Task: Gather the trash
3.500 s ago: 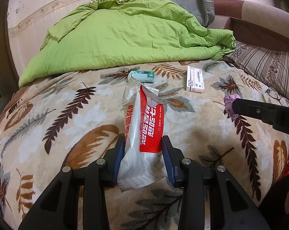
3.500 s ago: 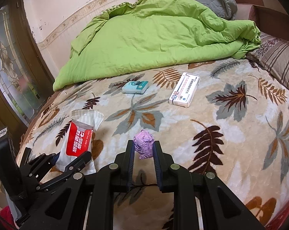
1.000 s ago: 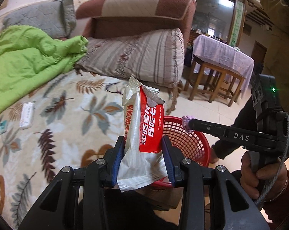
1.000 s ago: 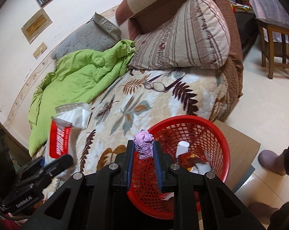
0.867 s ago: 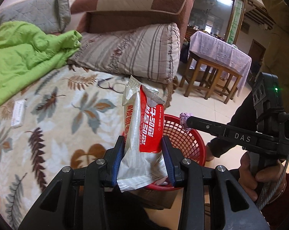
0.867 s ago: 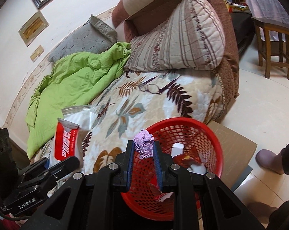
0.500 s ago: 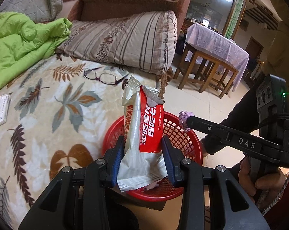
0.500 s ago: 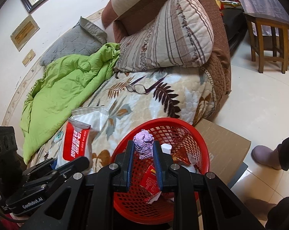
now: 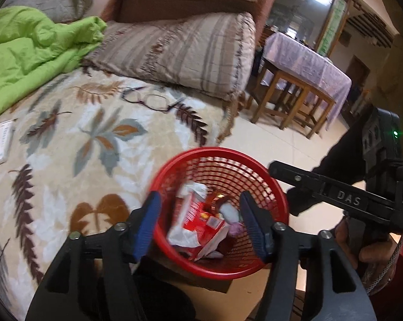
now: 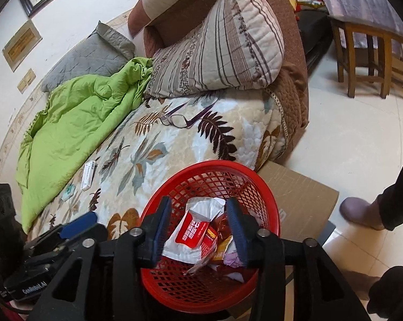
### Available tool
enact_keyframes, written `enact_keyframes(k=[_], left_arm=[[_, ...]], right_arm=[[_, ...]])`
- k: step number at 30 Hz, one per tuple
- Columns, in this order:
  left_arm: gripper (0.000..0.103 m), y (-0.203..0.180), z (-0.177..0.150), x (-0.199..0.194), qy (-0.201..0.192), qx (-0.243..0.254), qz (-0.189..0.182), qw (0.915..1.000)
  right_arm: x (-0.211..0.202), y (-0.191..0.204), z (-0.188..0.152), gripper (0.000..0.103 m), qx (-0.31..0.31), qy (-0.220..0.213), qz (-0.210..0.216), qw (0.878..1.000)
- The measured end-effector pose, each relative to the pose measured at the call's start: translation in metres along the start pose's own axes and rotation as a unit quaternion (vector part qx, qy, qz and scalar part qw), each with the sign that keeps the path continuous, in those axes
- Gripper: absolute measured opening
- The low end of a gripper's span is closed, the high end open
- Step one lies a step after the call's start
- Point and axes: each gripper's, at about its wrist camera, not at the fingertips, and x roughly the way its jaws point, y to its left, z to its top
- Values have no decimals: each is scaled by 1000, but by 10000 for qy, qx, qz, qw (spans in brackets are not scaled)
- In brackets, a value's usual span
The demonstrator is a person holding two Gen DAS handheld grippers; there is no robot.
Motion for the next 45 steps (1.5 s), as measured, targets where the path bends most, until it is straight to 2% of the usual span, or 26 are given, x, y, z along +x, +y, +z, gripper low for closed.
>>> enact_keyframes(k=[2,9,13,19,21,23,28,32,38,42,45], left_arm=[[62,6,-2,-8,-94,-19,115,9999],[72,38,-18,-50,-510,-107,771,9957],[84,55,-29,-72,-667,-135,1223,9902],[94,74,-44,-101,-945,-210,1739,9800],[95,79,-48,-106,-976,-247,1849,9776],[96,83,-52,-109,-982,-219,1985,9749],[97,91,-59,-114,-1013,-220,2374,9659],[101,96,-69,-121,-1158,-191,2716,9552],[102,94,-77,-125,-1159,271,3183,9405],[102,93,-79,-129,-1334,253,3138,9397],[102,95,-79,-122,-1154,244,3024,9459]], right_arm=[[-3,8,-1,61,-105,-52,-72,9999],[-7,52,-10,70,-617,-119,-249,9977],[-11,80,-22,83,-928,-299,-616,9933],[-5,111,-43,89,-1124,-223,-957,9888],[-6,117,-49,91,-1074,-348,-1211,9862],[-11,122,-54,102,-914,-534,-1554,9822],[-26,123,-64,103,-428,-1022,-1388,9841],[-19,133,-69,103,-495,-730,-1724,9811],[-19,141,-79,103,-715,-744,-1935,9757],[-18,139,-81,103,-688,-710,-1987,9751],[-17,138,-81,103,-662,-695,-2028,9745]])
